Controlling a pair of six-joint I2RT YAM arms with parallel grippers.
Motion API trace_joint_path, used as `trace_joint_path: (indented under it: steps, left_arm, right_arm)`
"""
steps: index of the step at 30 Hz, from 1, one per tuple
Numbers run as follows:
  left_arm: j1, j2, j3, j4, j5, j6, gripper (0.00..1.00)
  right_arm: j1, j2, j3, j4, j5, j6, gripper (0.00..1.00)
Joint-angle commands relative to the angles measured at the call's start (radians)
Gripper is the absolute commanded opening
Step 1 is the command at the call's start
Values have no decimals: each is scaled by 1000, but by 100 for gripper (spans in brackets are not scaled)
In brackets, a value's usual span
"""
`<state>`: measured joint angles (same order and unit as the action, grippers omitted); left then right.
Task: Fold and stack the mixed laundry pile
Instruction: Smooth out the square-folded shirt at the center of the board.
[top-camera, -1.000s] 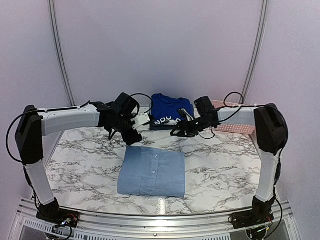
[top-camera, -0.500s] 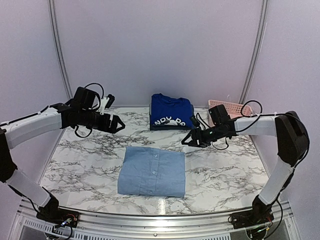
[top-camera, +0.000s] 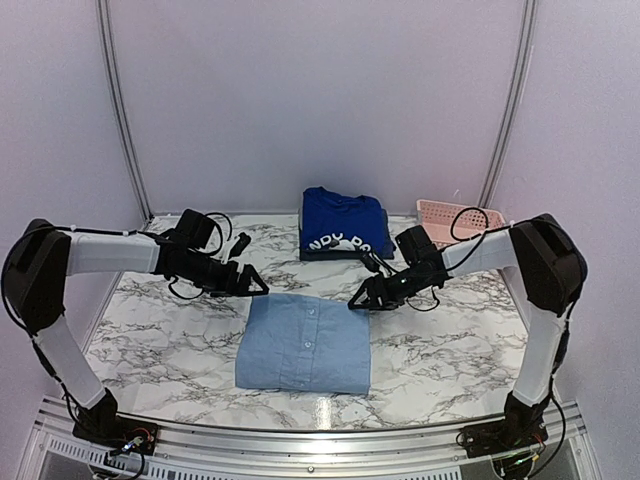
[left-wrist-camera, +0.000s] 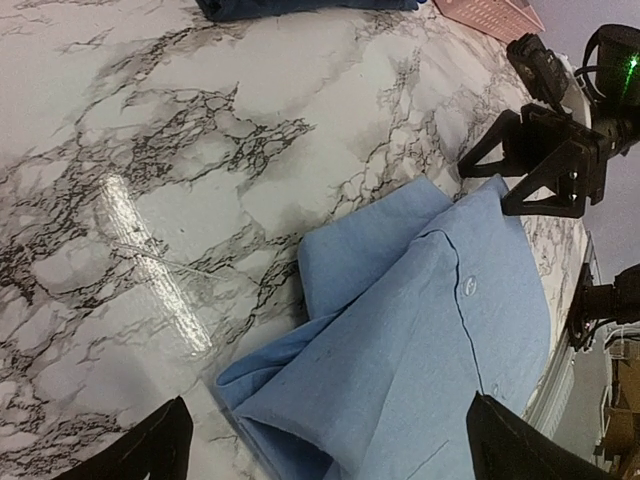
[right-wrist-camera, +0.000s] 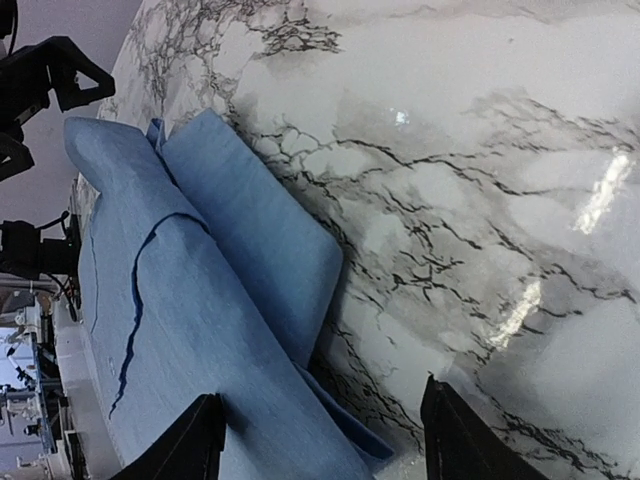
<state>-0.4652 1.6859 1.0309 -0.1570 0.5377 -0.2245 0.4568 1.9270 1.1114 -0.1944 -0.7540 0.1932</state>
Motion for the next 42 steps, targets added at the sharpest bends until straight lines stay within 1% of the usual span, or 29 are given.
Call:
trace_joint_path:
  steps: [1, 3, 4, 7, 9, 12, 13, 15, 16, 17, 20, 24, 31, 37, 38, 39, 40, 41, 42]
  left_arm:
    - [5, 49, -5, 88, 111, 4, 95]
    - [8, 64, -8, 88, 127, 10, 86]
    - [13, 73, -12, 94, 141, 5, 79]
    - [46, 91, -32, 126, 204, -34, 48]
    - [64, 90, -49, 147, 234, -52, 31]
    - [86, 91, -55, 148, 242, -64, 15]
    - [95, 95, -57, 148, 241, -79, 11]
    - [112, 105, -60, 190, 248, -114, 0]
    - [118, 114, -63, 205, 249, -134, 0]
    - [123, 123, -64, 215, 242, -147, 0]
    - [132, 159, -54, 233, 223, -174, 0]
    - [132, 231, -16, 228, 174, -189, 0]
    - [134, 340, 55, 159, 45, -175, 0]
    - [133, 342, 97, 76, -10, -132, 0]
    - [134, 329, 104, 66, -16, -122, 2]
    - [134, 306, 106, 61, -24, -115, 13]
    - [133, 276, 107, 60, -35, -107, 29]
    - [134, 240, 109, 55, -65, -97, 48]
    - [135, 200, 115, 46, -91, -88, 71]
  right_arm:
    - [26, 32, 69, 24, -62, -43, 63]
    - [28, 38, 74, 23, -70, -46, 61]
    - [28, 38, 74, 23, -74, -46, 59]
    - [28, 30, 77, 11, -86, -48, 48]
    - [28, 16, 77, 8, -92, -43, 39]
    - [34, -10, 87, -2, -94, -36, 24]
    - [37, -18, 94, -8, -96, -32, 18]
    - [48, -32, 117, -21, -104, -24, 6]
    - [55, -36, 127, -29, -103, -23, 1]
    - [61, -42, 137, -39, -97, -21, 0]
    - [71, -37, 145, -56, -62, -16, 0]
    - [71, 18, 159, -101, 55, -29, 0]
    - [72, 127, 177, -83, 262, 27, 0]
    - [71, 140, 171, -114, 363, 20, 0]
    - [71, 133, 180, -122, 370, 15, 5]
    - [71, 121, 193, -131, 386, 12, 14]
    - [70, 106, 209, -142, 399, 10, 23]
    - [71, 89, 230, -155, 407, 6, 33]
    - [71, 68, 250, -166, 417, 5, 42]
